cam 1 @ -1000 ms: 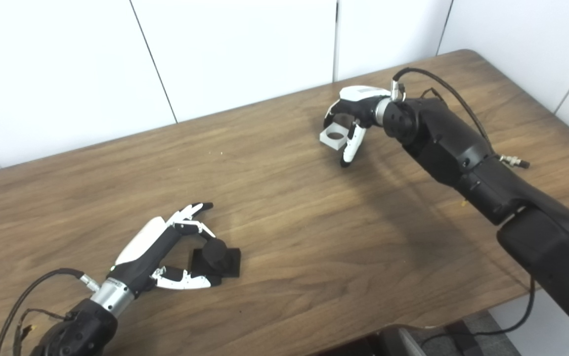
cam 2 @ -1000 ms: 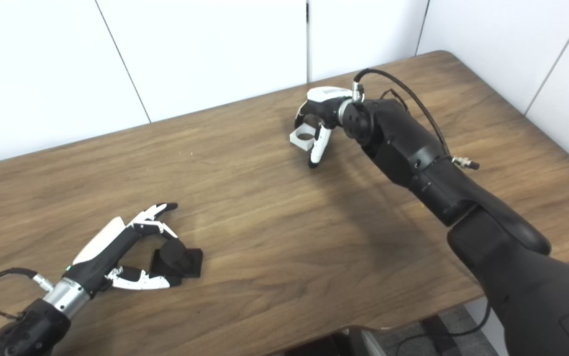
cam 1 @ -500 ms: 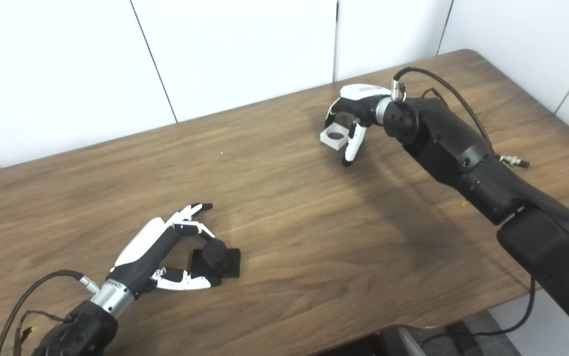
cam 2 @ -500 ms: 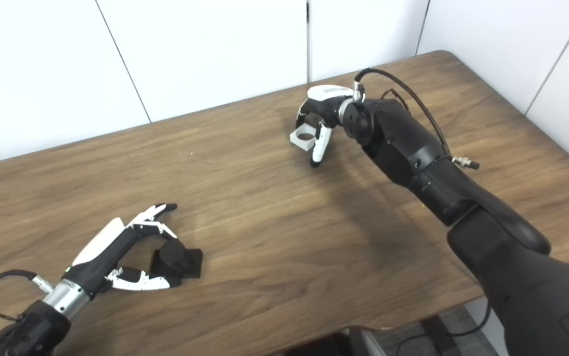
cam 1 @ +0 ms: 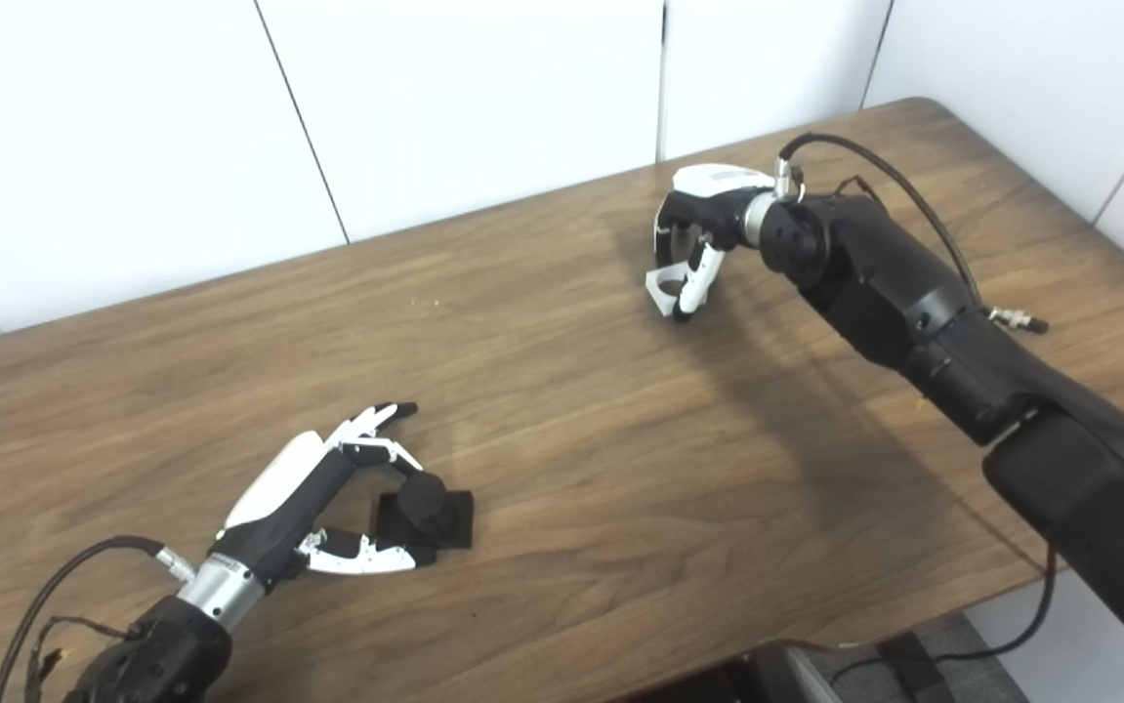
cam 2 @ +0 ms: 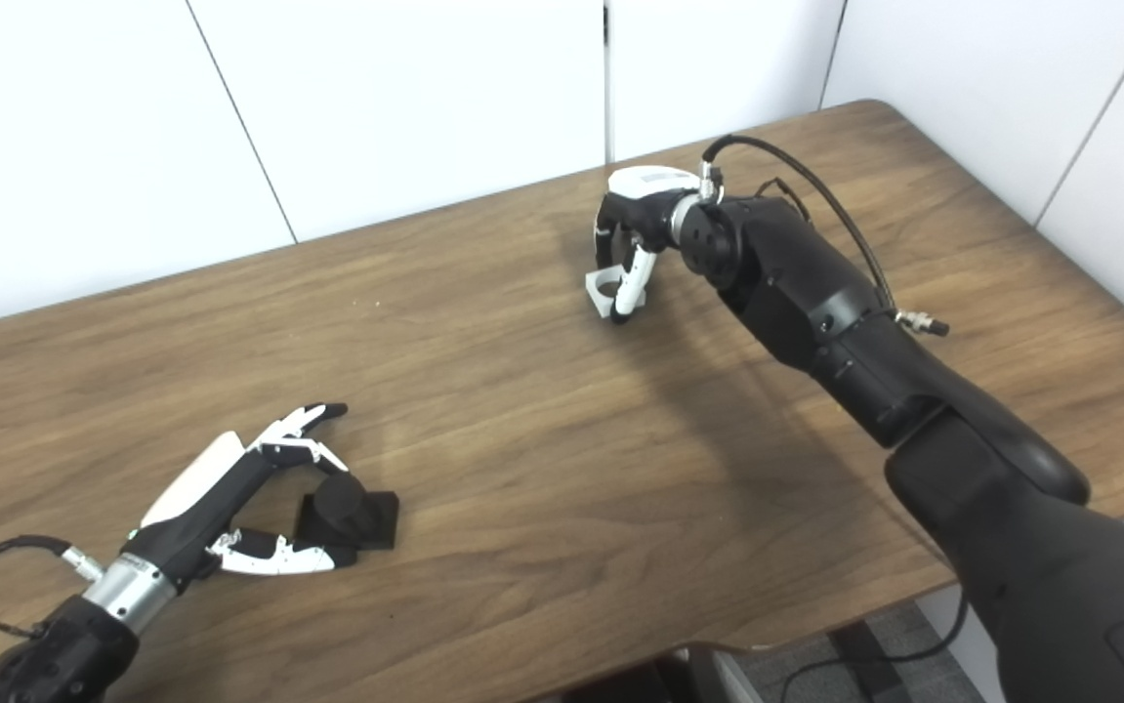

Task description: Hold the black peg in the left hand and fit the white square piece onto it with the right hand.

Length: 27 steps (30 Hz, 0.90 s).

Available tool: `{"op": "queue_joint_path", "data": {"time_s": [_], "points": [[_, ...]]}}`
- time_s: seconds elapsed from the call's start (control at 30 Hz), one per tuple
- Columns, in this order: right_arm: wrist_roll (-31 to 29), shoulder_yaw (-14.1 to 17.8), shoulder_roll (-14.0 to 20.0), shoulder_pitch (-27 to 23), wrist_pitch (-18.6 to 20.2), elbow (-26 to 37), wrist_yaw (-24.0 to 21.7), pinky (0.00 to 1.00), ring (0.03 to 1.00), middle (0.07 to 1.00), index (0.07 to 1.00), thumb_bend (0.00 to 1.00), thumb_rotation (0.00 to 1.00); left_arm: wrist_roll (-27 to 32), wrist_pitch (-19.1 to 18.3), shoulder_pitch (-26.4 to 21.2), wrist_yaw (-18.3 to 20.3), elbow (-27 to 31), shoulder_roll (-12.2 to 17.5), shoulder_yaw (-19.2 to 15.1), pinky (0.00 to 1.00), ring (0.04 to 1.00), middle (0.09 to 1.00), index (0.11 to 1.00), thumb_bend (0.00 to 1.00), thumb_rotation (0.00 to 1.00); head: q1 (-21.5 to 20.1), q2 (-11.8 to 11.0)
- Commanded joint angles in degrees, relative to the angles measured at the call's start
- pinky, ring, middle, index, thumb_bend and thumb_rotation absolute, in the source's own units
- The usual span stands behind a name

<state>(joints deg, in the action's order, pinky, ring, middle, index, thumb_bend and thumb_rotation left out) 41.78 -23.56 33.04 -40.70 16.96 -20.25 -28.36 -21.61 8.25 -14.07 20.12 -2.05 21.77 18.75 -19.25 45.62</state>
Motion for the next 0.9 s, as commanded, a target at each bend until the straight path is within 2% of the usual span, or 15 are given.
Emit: {"op": "queue_joint_path", "data": {"time_s": [0.0,0.4,0.63,0.87], "points": [[0.98,0.68,1.51,-1.10,-0.48,-0.07,1.58,0.77,0.865,0.796,0.486,0.52,0.14,-2.10,-0.39,0.86,1.10,0.16,2.43,0.30,0.99,1.000,0.965,0.492,0.52,0.06,-0.02,0.07],[0.22,1.65,1.78,-0.28,-1.78,1.04,3.28,0.76,0.855,0.795,0.484,0.52,0.14,-2.27,-0.66,0.56,1.28,-0.01,2.45,0.43,1.00,1.000,0.968,0.492,0.52,0.06,0.00,0.11],[0.00,3.43,1.85,0.63,-3.89,3.06,6.03,0.74,0.836,0.786,0.483,0.52,0.14,-2.25,-0.13,0.46,0.96,-0.27,2.31,0.41,0.99,1.000,0.965,0.492,0.52,0.06,0.28,0.04],[-0.87,5.20,2.02,1.09,-3.46,5.26,6.35,0.75,0.855,0.808,0.483,0.52,0.14,-2.58,-0.48,0.39,0.97,-0.18,2.20,0.52,1.00,1.000,0.967,0.492,0.52,0.06,0.39,0.08]]}}
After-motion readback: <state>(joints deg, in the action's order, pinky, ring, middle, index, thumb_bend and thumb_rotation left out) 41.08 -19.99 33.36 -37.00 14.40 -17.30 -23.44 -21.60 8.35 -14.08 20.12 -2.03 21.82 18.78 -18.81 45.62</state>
